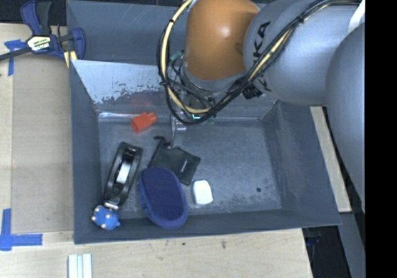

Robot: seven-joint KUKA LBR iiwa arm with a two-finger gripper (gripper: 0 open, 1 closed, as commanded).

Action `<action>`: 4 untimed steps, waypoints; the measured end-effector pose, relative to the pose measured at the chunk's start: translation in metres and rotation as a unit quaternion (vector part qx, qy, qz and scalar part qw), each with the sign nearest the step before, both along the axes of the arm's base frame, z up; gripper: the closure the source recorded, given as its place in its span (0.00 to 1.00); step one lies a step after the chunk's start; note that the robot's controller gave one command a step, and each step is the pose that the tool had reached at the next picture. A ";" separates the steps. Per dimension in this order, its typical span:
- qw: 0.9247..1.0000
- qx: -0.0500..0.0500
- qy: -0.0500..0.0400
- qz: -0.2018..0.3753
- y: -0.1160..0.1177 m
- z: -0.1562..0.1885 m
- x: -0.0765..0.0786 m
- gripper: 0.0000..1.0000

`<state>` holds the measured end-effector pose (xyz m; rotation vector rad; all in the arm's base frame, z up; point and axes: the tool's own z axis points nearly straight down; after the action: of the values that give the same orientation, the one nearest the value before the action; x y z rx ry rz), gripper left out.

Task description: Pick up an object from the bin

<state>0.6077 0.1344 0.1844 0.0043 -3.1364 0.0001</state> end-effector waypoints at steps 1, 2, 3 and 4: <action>0.988 0.000 -0.004 0.156 0.008 -0.113 -0.020 0.00; 0.988 0.001 -0.005 0.154 0.008 -0.112 -0.019 1.00; 0.978 0.000 -0.005 0.209 0.054 -0.109 0.018 1.00; 0.987 0.000 -0.006 0.160 0.038 -0.062 -0.041 1.00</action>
Offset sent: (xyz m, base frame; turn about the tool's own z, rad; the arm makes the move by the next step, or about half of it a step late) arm -0.0216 0.0085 -0.1144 -0.3117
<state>0.5666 0.1727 0.1220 0.5084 -3.1063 0.0016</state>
